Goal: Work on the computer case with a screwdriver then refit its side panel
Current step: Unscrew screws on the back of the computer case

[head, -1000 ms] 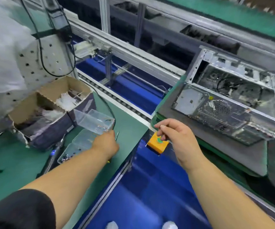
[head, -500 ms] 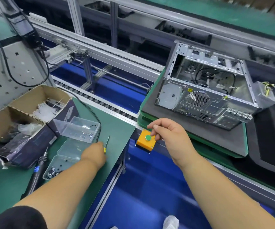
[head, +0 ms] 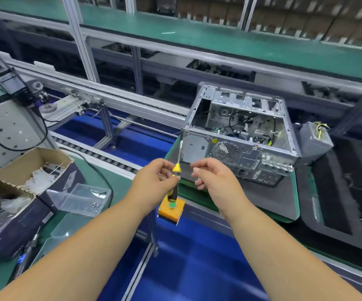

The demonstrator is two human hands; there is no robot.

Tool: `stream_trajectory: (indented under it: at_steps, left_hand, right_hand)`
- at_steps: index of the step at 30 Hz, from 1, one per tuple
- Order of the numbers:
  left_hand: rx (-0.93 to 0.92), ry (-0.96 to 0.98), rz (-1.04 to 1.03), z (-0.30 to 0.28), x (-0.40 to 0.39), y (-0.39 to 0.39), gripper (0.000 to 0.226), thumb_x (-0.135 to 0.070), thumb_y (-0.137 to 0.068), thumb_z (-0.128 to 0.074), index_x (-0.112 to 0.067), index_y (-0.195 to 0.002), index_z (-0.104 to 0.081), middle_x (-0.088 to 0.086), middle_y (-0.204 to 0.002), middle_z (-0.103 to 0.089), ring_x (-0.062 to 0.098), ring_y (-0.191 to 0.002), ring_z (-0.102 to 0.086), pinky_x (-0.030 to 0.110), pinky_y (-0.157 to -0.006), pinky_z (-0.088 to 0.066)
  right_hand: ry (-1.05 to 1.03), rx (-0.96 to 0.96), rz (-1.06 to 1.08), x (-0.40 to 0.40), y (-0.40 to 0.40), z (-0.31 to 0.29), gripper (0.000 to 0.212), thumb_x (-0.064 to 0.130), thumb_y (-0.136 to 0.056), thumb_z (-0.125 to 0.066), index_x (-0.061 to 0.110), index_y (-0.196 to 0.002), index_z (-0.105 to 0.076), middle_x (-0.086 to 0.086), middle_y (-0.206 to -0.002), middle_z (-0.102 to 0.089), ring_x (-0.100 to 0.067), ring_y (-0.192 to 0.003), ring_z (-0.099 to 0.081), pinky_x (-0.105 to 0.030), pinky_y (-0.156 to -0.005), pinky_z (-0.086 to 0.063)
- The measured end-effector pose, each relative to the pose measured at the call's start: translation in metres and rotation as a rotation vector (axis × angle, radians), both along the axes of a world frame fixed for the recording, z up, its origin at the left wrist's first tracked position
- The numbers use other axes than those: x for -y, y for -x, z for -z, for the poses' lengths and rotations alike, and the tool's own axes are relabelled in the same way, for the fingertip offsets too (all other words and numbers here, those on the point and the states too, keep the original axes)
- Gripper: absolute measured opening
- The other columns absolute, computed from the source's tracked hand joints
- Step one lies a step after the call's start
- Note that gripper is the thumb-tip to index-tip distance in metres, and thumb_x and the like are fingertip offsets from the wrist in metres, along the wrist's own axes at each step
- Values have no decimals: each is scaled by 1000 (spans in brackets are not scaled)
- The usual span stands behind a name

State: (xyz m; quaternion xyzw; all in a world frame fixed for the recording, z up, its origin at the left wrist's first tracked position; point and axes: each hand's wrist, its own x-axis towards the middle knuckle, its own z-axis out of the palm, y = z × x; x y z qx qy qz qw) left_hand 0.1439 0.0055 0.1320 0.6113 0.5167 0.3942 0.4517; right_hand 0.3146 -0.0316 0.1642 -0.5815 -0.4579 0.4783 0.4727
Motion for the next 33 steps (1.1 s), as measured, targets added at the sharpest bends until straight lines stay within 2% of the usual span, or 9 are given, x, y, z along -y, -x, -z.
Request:
stream_trajectory:
  at_steps: [2,5,10,14,19,24,28,30,33]
  left_hand:
    - [10,-42,26,-15,0,-25,19,-18,-80,-74,-29,-93,-65,-8,-73,-60,10,-61,-55,21,-63,-49]
    - [8,-84,82,-32,1,-58,20,-22,-80,-76,-31,-94,-65,2,-80,-62,9,-61,-54,18,-59,-49]
    - [-18,-141,149,-52,0,-124,23,-19,-79,-76,-31,-93,-63,3,-79,-61,11,-61,-53,26,-60,-50]
    - [-45,-179,226,-55,-6,-178,24,-17,-78,-76,-30,-93,-63,3,-79,-60,14,-63,-53,33,-64,-52]
    - [8,-163,308,-58,-10,-239,27,-18,-78,-77,-32,-96,-63,7,-83,-62,13,-66,-54,32,-64,-53]
    - [22,-160,278,-60,-18,-283,17,-21,-86,-70,-34,-94,-63,-9,-81,-61,5,-64,-54,16,-60,-49]
    - [-27,-161,227,-60,-24,-301,16,-19,-88,-65,-34,-93,-65,-11,-82,-61,-1,-67,-54,12,-63,-48]
    - [-31,-169,199,-59,-27,-306,17,-18,-88,-65,-34,-90,-66,-13,-80,-61,-4,-67,-53,10,-63,-46]
    - [-44,-170,171,-58,-32,-308,18,-16,-88,-66,-34,-88,-67,-12,-81,-62,-3,-69,-54,11,-63,-48]
  right_hand:
    - [-4,-15,18,-3,-19,-7,9,14,-95,-61,18,-101,-66,-2,-93,-65,-9,-69,-59,-25,-67,-50]
    - [-4,-13,36,-5,-43,-16,8,18,-95,-63,18,-102,-65,0,-91,-67,-6,-68,-62,-25,-67,-52]
    - [-24,0,99,-4,-102,-30,6,19,-93,-65,18,-99,-64,4,-83,-68,-1,-62,-63,-18,-59,-50]
    - [-15,-4,147,-2,-149,-33,10,14,-93,-66,13,-101,-62,-3,-81,-66,-8,-65,-63,-27,-65,-52]
    - [-16,5,217,-4,-209,-33,9,11,-94,-64,11,-103,-63,-6,-85,-66,-13,-69,-64,-23,-60,-51]
    - [-5,57,294,-8,-274,-27,5,13,-93,-63,12,-98,-65,-4,-79,-67,-10,-60,-62,-26,-61,-51]
    - [101,170,327,-13,-325,-6,7,16,-90,-62,10,-90,-67,-2,-69,-64,-12,-55,-57,-27,-59,-51]
    - [176,272,299,-16,-344,13,14,17,-87,-61,4,-85,-66,-3,-63,-62,-16,-57,-55,-36,-65,-51]
    - [310,426,275,-18,-364,45,15,22,-87,-61,9,-87,-66,-5,-66,-65,-19,-59,-58,-42,-75,-57]
